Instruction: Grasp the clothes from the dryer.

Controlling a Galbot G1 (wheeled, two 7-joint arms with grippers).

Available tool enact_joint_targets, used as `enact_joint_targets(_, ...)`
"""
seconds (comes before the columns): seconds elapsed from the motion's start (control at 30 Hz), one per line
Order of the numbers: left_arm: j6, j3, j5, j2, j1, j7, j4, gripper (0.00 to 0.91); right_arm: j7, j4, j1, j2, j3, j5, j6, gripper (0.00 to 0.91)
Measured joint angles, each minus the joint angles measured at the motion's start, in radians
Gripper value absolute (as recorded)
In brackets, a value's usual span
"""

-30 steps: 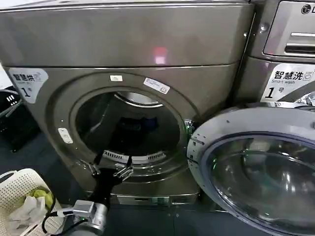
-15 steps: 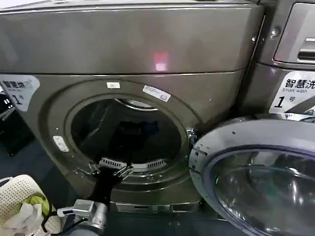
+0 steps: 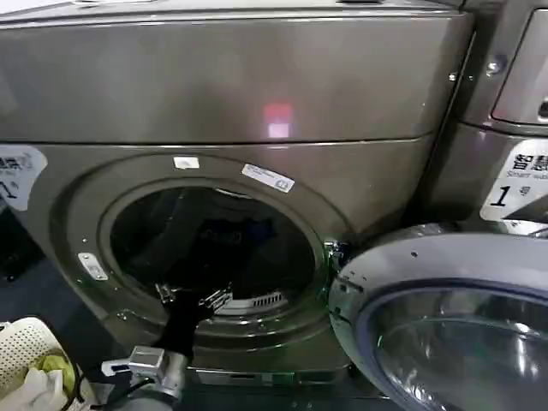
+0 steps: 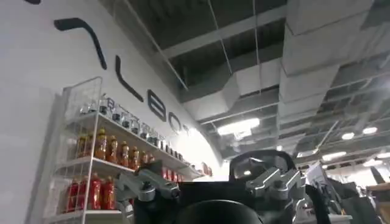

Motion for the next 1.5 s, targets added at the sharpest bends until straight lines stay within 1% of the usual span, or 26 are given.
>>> enact_joint_targets(0.4,0.008,-0.007,-0.03,0.017,-0.047,0.008,0.039,0.907,0.009,-0.002,-0.017,0.004,0.031,-0.012,-0.017,0.907)
enact_joint_targets(0.57,0.008,0.002,-0.054,0.033,-0.118,0.017,0.096,0.907,0.007,0.011,-0.04,0.018,0.06,-0.008,-0.017,0.907)
enact_joint_targets(0.67,0.012,0.002,-0.068,0.039,-0.188,0.024,0.147,0.907,0.006,0.017,-0.055,0.017,0.079,-0.001,-0.019,0.907)
enact_joint_targets(0.97,0.018,0.021,-0.104,0.043,-0.444,0.025,0.386,0.907,0.004,0.011,-0.078,0.012,0.111,0.011,-0.018,0.907)
enact_joint_targets(1.5,-0.046,0.093,-0.068,0.021,-0.912,0.046,0.94,0.907,0.001,-0.005,-0.072,-0.003,0.113,0.014,-0.019,0.907)
